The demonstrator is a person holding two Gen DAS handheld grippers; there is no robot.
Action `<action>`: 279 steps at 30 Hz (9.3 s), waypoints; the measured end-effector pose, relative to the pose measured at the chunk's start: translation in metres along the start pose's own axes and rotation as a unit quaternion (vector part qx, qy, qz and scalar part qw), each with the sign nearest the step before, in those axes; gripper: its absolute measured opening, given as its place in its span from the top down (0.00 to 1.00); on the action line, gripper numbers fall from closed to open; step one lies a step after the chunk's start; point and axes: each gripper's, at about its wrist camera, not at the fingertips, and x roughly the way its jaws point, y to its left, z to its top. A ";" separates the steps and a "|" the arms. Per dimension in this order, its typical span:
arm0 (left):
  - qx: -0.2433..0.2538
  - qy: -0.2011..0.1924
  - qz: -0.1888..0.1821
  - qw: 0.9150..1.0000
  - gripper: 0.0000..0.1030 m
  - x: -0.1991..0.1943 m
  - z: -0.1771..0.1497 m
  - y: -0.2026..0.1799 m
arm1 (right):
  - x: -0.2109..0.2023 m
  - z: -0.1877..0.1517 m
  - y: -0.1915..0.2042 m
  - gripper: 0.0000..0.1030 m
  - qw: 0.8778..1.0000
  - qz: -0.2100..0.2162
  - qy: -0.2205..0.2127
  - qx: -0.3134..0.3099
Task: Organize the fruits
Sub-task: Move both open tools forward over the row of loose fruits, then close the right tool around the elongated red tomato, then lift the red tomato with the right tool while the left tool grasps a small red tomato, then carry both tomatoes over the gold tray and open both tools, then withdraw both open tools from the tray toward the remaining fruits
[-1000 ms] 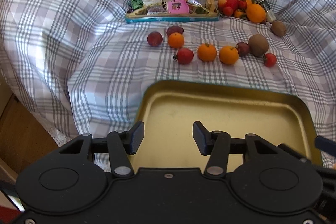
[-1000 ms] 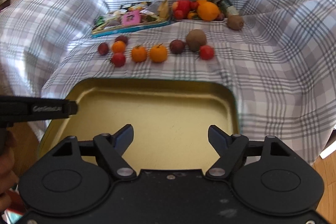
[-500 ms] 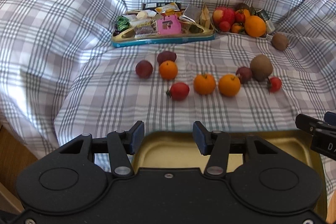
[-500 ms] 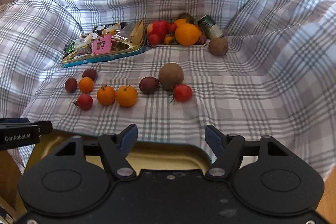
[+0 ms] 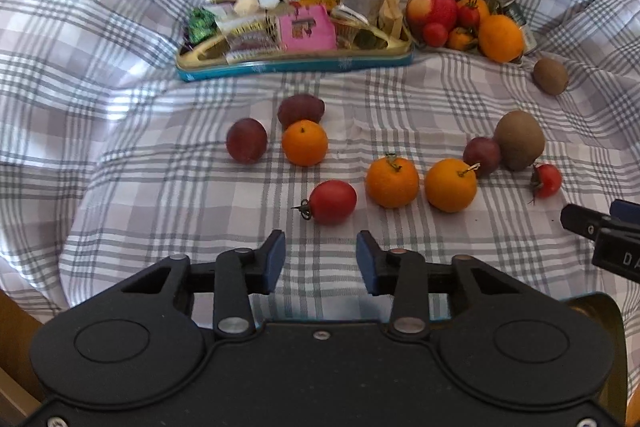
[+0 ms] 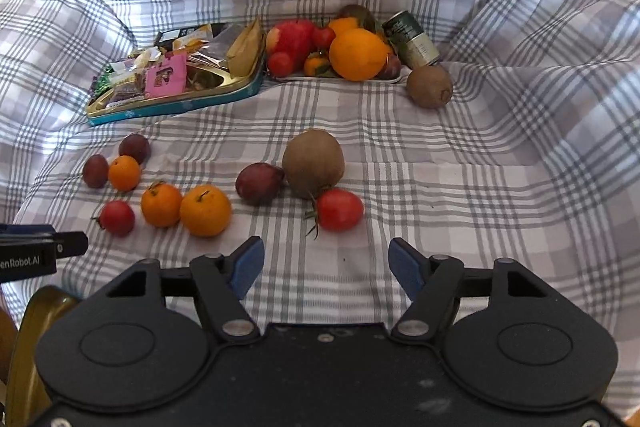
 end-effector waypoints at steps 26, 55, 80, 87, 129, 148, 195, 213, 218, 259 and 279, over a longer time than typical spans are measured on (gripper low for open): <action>-0.009 0.053 -0.010 0.998 0.55 0.056 0.023 0.005 | 0.072 0.022 -0.004 0.45 0.999 0.000 0.033 -0.006; -0.044 0.027 -0.040 0.998 0.55 0.058 0.028 0.017 | 0.082 0.023 -0.006 0.54 0.999 -0.001 0.040 -0.001; -0.035 0.037 -0.019 0.998 0.50 0.085 0.038 0.010 | 0.067 0.017 0.002 0.57 0.999 0.011 0.036 -0.018; -0.019 0.026 -0.013 0.999 0.50 0.087 0.039 0.005 | 0.075 0.013 0.005 0.54 0.999 0.013 0.049 -0.020; 0.055 0.011 -0.089 0.994 0.64 -0.025 -0.022 -0.023 | -0.067 -0.061 0.013 0.54 0.998 0.057 0.015 -0.005; 0.108 0.088 -0.052 0.989 0.54 0.041 -0.016 -0.049 | -0.024 -0.048 0.005 0.53 0.993 0.092 0.065 0.025; -0.080 0.068 -0.059 0.993 0.60 -0.094 -0.119 0.014 | -0.143 -0.110 0.015 0.53 0.996 0.082 0.008 0.024; -0.056 0.044 -0.039 0.997 0.60 -0.108 -0.128 -0.002 | -0.145 -0.112 0.013 0.53 0.997 0.074 0.003 0.030; -0.056 0.046 -0.039 0.997 0.60 -0.107 -0.131 -0.004 | -0.143 -0.112 0.012 0.53 0.997 0.068 0.008 0.027; -0.060 0.037 -0.020 0.997 0.60 -0.109 -0.128 0.002 | -0.133 -0.114 0.012 0.52 0.997 0.065 0.040 0.034; -0.066 0.026 0.015 0.997 0.60 -0.091 -0.095 0.023 | -0.115 -0.086 0.003 0.51 0.997 0.046 0.041 0.041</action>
